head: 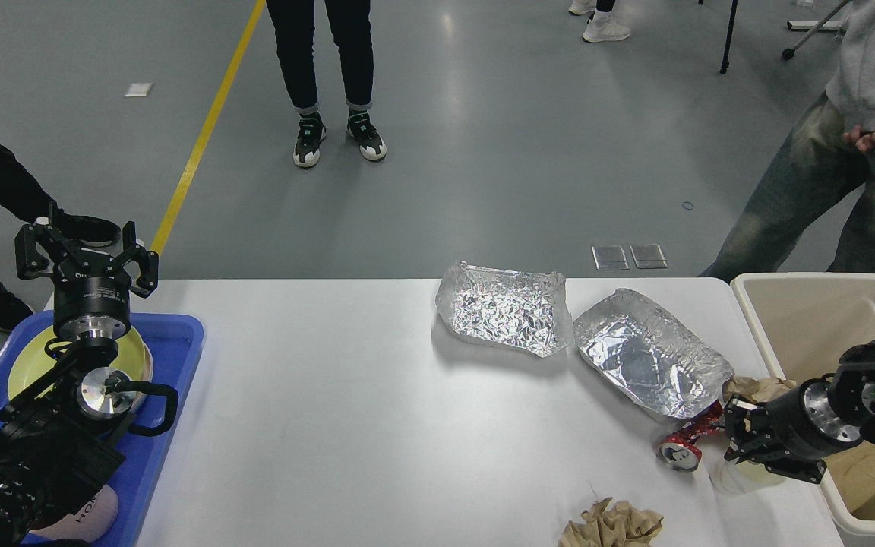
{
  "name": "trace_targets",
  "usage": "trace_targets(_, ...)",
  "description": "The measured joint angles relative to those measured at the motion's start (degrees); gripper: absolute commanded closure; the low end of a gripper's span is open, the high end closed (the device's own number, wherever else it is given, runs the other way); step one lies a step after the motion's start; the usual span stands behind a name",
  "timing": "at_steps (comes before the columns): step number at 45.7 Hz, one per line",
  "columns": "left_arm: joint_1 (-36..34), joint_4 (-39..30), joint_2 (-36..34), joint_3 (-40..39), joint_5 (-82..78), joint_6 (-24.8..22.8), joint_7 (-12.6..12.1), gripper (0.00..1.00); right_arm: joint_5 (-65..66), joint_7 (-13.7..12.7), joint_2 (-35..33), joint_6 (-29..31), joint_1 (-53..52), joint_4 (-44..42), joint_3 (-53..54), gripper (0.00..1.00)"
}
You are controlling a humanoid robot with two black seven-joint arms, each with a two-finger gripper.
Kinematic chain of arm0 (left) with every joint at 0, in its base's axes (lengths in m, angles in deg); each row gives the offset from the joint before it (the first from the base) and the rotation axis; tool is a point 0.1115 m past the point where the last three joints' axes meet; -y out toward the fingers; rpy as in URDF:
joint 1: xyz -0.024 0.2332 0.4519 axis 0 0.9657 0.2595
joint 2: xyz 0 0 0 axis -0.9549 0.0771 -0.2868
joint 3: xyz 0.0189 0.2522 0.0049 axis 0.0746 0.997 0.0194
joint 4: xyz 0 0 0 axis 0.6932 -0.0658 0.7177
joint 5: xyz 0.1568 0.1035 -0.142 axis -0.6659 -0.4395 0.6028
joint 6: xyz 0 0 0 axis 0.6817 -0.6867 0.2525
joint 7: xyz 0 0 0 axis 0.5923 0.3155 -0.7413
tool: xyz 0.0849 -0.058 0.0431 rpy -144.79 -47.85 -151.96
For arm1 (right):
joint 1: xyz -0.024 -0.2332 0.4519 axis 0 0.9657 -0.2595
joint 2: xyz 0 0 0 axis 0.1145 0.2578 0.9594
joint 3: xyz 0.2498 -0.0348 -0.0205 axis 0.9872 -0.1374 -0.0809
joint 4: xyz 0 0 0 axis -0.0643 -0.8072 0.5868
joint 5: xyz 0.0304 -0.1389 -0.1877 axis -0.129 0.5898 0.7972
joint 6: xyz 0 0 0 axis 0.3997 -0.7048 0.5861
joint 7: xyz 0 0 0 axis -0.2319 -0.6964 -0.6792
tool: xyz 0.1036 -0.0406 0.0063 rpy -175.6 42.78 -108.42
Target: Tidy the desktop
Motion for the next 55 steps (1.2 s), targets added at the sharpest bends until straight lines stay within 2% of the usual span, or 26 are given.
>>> trace_targets(6, 0.0, 0.0, 0.0, 0.0, 0.0, 0.0, 0.0, 0.04, 0.3, 0.0, -1.5, 0.6, -2.6, 2.2, -1.1, 1.00)
trace_targets(12, 0.0, 0.0, 0.0, 0.0, 0.0, 0.0, 0.0, 0.04, 1.8, 0.0, -5.9, 2.3, -10.8, 8.1, -4.8, 1.00)
trace_targets(17, 0.0, 0.0, 0.0, 0.0, 0.0, 0.0, 0.0, 0.04, 3.8, 0.0, -9.2, 8.3, -21.0, 11.8, -9.4, 1.00)
trace_targets(28, 0.0, 0.0, 0.0, 0.0, 0.0, 0.0, 0.0, 0.04, 4.5, -0.1, -13.3, 22.7, -44.7, 12.2, -15.0, 1.00)
trace_targets(33, 0.0, 0.0, 0.0, 0.0, 0.0, 0.0, 0.0, 0.04, 4.5, -0.1, -13.5, 25.3, -55.2, 11.7, -16.6, 1.00)
trace_targets(41, 0.0, 0.0, 0.0, 0.0, 0.0, 0.0, 0.0, 0.04, 4.4, -0.1, -13.2, 26.1, -67.4, 10.1, -17.3, 1.00)
trace_targets(49, 0.0, 0.0, 0.0, 0.0, 0.0, 0.0, 0.0, 0.04, 4.4, -0.1, -13.4, 25.3, -69.2, 5.9, -18.9, 1.00)
trace_targets(55, 0.0, 0.0, 0.0, 0.1, 0.0, 0.0, 0.0, 0.04, 4.1, 0.0, -14.7, 21.9, -61.0, 0.7, -20.4, 1.00)
